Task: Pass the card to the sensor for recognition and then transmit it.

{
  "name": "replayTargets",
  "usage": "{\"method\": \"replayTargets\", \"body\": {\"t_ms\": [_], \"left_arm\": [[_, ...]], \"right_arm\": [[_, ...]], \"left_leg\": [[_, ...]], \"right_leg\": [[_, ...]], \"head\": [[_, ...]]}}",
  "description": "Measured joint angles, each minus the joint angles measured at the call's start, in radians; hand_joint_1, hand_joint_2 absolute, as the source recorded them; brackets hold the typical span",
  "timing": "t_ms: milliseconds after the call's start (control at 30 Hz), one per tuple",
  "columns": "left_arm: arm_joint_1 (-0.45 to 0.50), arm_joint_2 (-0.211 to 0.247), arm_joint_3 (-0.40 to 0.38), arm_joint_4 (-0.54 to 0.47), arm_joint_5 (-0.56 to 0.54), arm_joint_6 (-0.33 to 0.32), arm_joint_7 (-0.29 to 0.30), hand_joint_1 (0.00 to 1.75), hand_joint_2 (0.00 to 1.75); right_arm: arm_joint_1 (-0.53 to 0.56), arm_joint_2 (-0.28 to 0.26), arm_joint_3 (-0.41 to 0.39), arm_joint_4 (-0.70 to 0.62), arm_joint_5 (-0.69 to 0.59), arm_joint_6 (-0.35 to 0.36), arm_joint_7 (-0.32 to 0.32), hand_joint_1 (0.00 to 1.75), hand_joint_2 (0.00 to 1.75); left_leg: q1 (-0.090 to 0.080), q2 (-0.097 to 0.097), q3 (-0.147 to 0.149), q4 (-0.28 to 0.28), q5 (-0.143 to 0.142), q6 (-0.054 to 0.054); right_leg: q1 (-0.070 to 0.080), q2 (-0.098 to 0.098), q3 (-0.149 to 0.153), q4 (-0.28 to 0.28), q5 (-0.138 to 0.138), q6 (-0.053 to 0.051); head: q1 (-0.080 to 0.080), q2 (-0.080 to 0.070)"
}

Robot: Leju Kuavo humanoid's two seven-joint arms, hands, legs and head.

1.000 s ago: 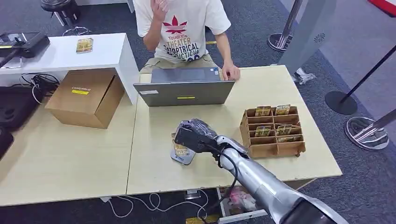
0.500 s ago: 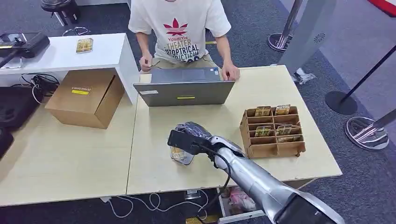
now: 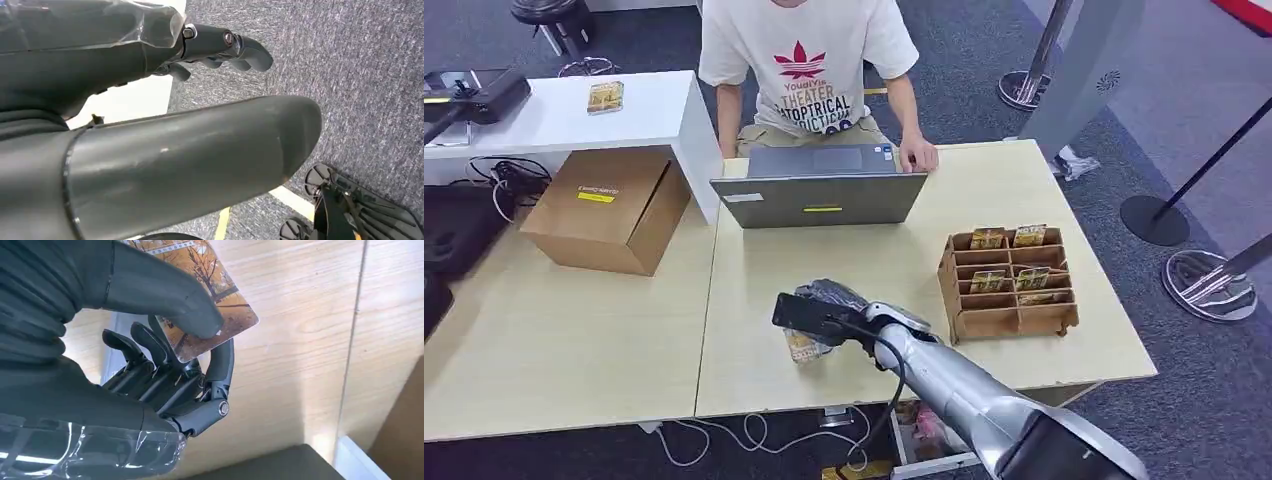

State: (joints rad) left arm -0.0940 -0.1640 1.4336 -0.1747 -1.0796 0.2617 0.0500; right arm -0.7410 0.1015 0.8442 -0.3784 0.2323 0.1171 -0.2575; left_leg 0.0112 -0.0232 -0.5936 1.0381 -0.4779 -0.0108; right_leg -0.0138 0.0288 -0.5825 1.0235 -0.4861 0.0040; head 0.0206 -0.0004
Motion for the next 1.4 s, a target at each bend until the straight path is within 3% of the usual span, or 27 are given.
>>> {"method": "replayTargets", "body": {"t_ms": [367,1133,1400], "left_arm": [[0.011,0.006,-0.001,0.000,-0.011,-0.023,-0.042,0.00,0.00],[0.015,0.015,-0.008,0.000,-0.038,-0.030,-0.030,0.00,0.00],[0.015,0.020,-0.019,0.000,-0.052,-0.043,-0.031,0.00,0.00]], "right_arm": [[0.014,0.001,0.016,0.038,0.001,-0.009,0.023,1.75,1.75],[0.015,0.000,0.017,0.072,-0.010,-0.072,0.097,1.75,1.75],[0.010,-0.024,-0.003,0.081,-0.019,-0.090,0.122,1.75,1.75]], "left_leg": [[0.000,0.000,0.000,0.000,0.000,0.000],[0.000,0.000,0.002,0.000,0.000,0.000],[0.000,0.000,0.003,0.000,0.000,0.000]], "right_leg": [[0.000,0.000,0.000,0.000,0.000,0.000],[0.000,0.000,0.001,0.000,0.000,0.000],[0.000,0.000,0.002,0.000,0.000,0.000]], "head": [[0.000,0.000],[0.000,0.000],[0.000,0.000]]}}
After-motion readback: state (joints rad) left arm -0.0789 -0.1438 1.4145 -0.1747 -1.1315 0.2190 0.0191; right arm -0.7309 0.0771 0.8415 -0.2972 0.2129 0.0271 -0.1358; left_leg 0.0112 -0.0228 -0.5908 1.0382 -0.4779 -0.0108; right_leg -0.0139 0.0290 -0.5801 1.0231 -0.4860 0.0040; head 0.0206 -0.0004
